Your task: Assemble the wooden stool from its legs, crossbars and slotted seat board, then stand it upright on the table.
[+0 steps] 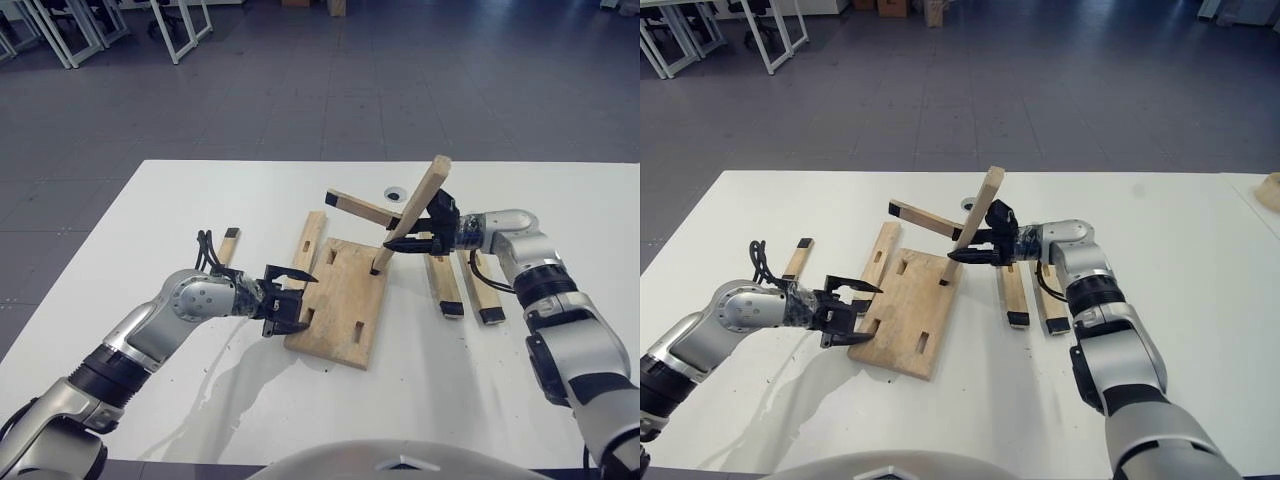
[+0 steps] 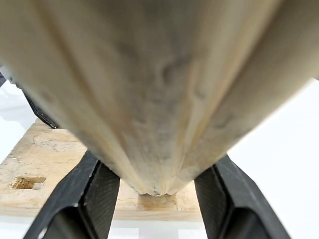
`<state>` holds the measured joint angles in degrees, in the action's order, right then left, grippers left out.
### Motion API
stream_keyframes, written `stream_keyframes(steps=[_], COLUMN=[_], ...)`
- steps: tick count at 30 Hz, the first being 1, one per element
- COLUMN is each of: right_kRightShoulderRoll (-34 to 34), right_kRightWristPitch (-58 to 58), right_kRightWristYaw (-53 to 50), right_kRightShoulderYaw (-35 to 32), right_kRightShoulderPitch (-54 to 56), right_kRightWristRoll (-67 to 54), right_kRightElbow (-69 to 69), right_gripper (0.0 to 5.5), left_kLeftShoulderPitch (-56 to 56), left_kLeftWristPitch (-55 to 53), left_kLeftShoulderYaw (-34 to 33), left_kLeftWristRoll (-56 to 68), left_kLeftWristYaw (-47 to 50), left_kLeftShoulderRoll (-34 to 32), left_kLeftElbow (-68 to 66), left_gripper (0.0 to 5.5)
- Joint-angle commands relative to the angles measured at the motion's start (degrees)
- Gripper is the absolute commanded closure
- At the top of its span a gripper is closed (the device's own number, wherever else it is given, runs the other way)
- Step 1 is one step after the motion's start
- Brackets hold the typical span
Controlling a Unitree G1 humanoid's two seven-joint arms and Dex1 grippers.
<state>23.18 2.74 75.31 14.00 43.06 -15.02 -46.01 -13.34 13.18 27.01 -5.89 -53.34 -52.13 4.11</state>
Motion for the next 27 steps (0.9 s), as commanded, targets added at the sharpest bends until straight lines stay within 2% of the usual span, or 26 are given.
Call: stream_keyframes(steps=[1, 4, 6, 11, 17, 21, 27], right_kRightShoulderRoll=[0.7, -1.5, -2.0, -0.9, 3.0, 3.8, 1.6], right_kRightWristPitch=[10.9, 18.8, 22.5, 18.8, 17.1, 20.4, 19.3], right_kRightWristYaw=[-9.1, -15.9, -14.8, -10.3, -9.3, -7.7, -10.9], right_kRightShoulderYaw=[12.0, 12.4, 14.6, 20.4, 18.9, 17.3, 12.6], right_kRightShoulderPitch=[-10.9, -5.2, -2.7, -2.6, -9.5, -10.1, -2.7], right_kRightWristRoll=[15.4, 15.9, 16.5, 18.3, 15.0, 11.4, 9.4], right_kRightElbow=[-0.9, -8.1, -10.4, -10.8, -1.5, 5.8, -3.9], right_gripper=[3.48, 3.48, 3.48, 3.48, 3.48, 3.48, 3.48], left_kLeftShoulderPitch=[4.4, 4.7, 4.7, 4.3, 5.4, 5.3, 4.8], left_kLeftWristPitch=[-4.5, -6.4, -7.1, -8.1, -9.5, -10.5, -11.1], left_kLeftShoulderYaw=[2.9, 2.5, 2.3, 2.0, 1.5, 1.3, 1.3], left_kLeftWristRoll=[-4.7, -4.0, -3.8, -3.7, -3.7, -3.9, -4.1], left_kLeftWristYaw=[-2.3, -2.0, -1.9, -1.8, -1.2, -0.9, -1.1], left_kLeftShoulderRoll=[0.8, 1.6, 2.1, 3.0, 3.9, 4.5, 5.2], left_kLeftElbow=[-1.6, -0.5, -0.1, 0.1, 1.0, 1.2, 1.4], left_gripper=[1.1, 1.1, 1.1, 1.1, 1.1, 1.1, 1.1])
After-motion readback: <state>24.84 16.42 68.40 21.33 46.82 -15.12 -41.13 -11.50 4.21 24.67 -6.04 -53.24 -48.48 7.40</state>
